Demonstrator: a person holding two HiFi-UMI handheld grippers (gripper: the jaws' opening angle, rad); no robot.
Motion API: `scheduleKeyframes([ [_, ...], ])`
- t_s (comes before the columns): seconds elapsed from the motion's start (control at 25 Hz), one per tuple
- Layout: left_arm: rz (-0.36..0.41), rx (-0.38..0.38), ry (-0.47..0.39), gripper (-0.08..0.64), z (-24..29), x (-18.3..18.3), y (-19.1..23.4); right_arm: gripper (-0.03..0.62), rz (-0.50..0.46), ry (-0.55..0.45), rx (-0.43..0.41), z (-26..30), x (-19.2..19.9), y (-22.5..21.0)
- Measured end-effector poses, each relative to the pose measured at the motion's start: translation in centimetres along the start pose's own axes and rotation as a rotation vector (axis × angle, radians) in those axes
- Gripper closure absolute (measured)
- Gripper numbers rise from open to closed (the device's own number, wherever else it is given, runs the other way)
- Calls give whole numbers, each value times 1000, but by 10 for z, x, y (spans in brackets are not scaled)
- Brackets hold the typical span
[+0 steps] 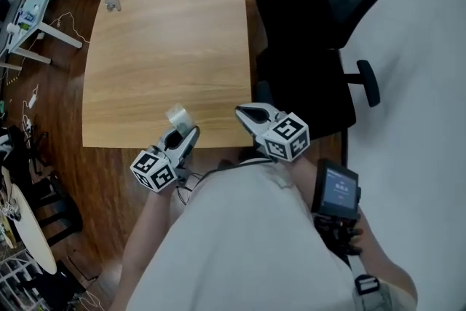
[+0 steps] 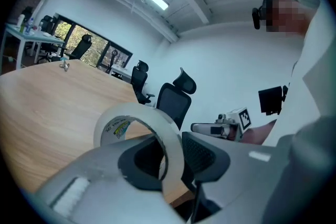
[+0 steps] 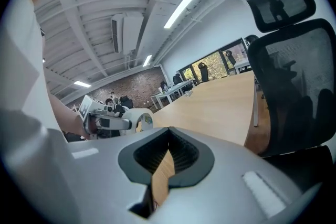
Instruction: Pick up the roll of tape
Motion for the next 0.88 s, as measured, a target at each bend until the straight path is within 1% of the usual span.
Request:
scheduleKeyframes([
  [0.12, -3, 15, -60, 445, -21, 1, -16, 585, -25, -10, -16, -3, 0, 25],
  [0.28, 1, -1, -111, 445, -43, 11, -33, 586, -46, -15, -40, -14, 4, 55],
  [0.52, 54, -5, -121, 442, -75, 31, -51, 586, -53, -25, -73, -28, 19, 98],
  [0.72, 63, -6, -131, 442, -101, 43, -61, 586, -79, -34, -84, -29, 24, 127],
  [0.88, 69, -14, -138, 442, -108, 54, -66, 585, -111, -38, -101, -31, 26, 139],
])
Point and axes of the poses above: the fingertips, and each gripper's own axes: z forward along the fingers, y to its left, x out of its underside, the point moved 6 cm from there along -z, backward along the fingers
